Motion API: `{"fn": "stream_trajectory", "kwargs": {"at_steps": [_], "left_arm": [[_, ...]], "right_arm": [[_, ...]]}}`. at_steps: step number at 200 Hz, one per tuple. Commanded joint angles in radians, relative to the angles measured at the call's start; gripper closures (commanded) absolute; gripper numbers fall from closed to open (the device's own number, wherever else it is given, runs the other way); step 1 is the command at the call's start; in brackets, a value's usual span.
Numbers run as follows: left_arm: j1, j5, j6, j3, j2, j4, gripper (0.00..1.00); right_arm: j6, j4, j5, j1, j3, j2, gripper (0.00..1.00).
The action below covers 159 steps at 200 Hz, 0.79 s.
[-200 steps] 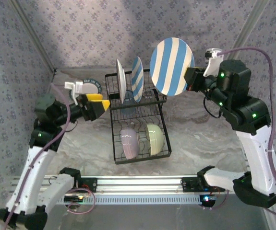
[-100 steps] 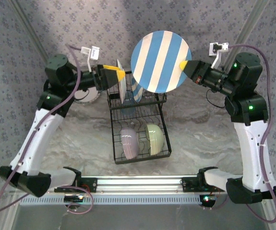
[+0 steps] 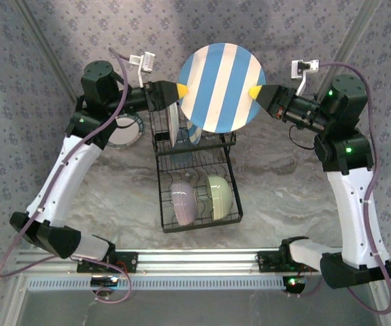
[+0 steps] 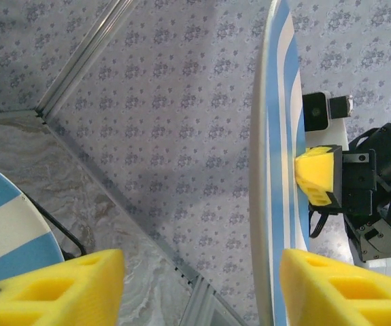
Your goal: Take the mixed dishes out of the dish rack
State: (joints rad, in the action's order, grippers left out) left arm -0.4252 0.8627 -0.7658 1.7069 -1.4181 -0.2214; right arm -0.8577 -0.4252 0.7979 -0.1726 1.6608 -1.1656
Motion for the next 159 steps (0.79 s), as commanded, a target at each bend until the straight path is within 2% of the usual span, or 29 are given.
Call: {"fn": "stream_trajectory", "kwargs": {"at_steps": [1,61,86,100,132,136,137,142,147,159], "left_arm": [[-0.007,-0.005,-0.022,0.032,-0.009,0.017,0.48],[-0.018,-0.004,-0.068,0.038,-0.027,0.044,0.74],[-0.020,-0.009,-0.088,0.028,-0.025,0.058,0.88],[-0.019,-0.022,-0.100,0.018,-0.021,0.060,1.00],[-0.019,-0.067,-0.119,-0.017,0.004,0.063,1.00],[-0.018,-0.072,-0.119,-0.023,0.009,0.065,1.00],[-0.018,-0.074,-0.119,-0.024,0.011,0.066,1.00],[-0.018,-0.082,-0.120,-0.030,0.016,0.065,1.00],[-0.018,-0.090,-0.118,-0.036,0.025,0.065,1.00],[-0.016,-0.111,-0.118,-0.047,0.039,0.065,1.00]], "right_arm": [[-0.022,0.074,0.028,0.001,0.000,0.020,1.00],[-0.017,0.084,0.017,-0.022,-0.018,0.004,1.00],[-0.008,0.081,0.011,-0.036,-0.020,-0.005,1.00],[-0.007,0.081,0.009,-0.040,-0.021,-0.011,1.00],[0.004,0.076,0.020,-0.044,-0.022,-0.021,1.00],[0.005,0.072,0.022,-0.044,-0.021,-0.023,0.94],[0.005,0.071,0.024,-0.043,-0.021,-0.023,0.89],[0.005,0.068,0.024,-0.042,-0.022,-0.024,0.79],[0.006,0.064,0.023,-0.041,-0.023,-0.025,0.64],[0.006,0.068,0.019,-0.036,-0.028,-0.025,0.42]]}}
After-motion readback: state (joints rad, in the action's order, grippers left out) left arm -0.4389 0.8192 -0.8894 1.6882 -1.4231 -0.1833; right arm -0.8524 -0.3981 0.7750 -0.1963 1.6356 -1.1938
